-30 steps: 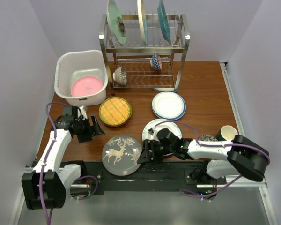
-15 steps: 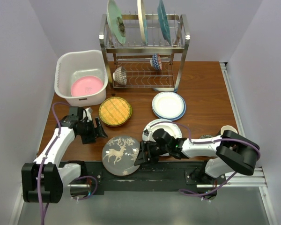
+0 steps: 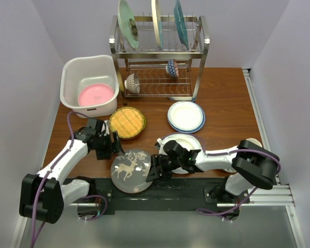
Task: Place the plates into the plastic bin on the countertop
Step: Pick up the plate from the corner of the board.
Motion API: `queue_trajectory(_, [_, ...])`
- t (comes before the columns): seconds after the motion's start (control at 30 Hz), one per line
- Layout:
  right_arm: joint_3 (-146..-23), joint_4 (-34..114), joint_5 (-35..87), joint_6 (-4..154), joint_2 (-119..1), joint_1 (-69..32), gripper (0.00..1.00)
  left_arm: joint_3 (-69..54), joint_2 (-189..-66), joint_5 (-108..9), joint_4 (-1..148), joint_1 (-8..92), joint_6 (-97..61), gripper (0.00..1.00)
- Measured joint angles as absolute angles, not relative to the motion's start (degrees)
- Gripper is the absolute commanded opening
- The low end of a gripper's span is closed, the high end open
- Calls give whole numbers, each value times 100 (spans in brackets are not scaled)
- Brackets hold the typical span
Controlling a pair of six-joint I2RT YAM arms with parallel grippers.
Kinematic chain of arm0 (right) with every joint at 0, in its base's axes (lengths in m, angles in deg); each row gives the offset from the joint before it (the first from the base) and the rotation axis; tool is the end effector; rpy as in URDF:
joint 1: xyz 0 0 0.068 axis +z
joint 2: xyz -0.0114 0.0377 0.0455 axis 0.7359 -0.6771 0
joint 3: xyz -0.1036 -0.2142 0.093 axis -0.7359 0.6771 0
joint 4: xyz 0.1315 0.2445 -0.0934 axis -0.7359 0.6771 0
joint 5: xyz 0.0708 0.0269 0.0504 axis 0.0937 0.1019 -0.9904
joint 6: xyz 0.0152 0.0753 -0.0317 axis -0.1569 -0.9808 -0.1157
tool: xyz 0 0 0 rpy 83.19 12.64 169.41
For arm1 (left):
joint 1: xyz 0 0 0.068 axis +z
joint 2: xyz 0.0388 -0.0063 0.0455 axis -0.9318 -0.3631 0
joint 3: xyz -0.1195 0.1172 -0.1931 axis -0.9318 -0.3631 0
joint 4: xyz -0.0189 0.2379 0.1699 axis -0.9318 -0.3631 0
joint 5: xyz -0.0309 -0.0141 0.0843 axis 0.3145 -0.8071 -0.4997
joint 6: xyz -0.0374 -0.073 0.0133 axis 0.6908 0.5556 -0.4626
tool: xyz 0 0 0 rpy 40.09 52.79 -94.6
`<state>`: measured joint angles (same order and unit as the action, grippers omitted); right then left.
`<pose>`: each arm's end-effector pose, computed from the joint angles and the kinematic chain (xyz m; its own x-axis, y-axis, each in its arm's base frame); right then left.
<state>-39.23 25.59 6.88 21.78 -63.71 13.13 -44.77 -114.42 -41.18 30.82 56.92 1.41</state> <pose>0.1254 0.2873 0.0692 -0.9805 -0.1598 -0.1145 -0.1873 0.5822 0.7912 0.2249 -0.0681 0.1212 -0.9336 -0.3101 -0.1797 -0.2133 0.8836 -0.4169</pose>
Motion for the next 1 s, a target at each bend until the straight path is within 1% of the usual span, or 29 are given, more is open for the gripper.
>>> queue_trajectory(0.4, [-4325,3033,765,2419,-6609,1328,59,-4965,-10957,-4164,2995,5615,303,79])
queue_trajectory(0.63, [-4664,3455,848,2607,-6771,1326,59,-5050,-10747,-4147,2975,5615,426,77])
queue_trajectory(1.0, [-5014,4102,1018,2930,-6845,1236,59,-5489,-10457,-3895,3316,5615,576,75])
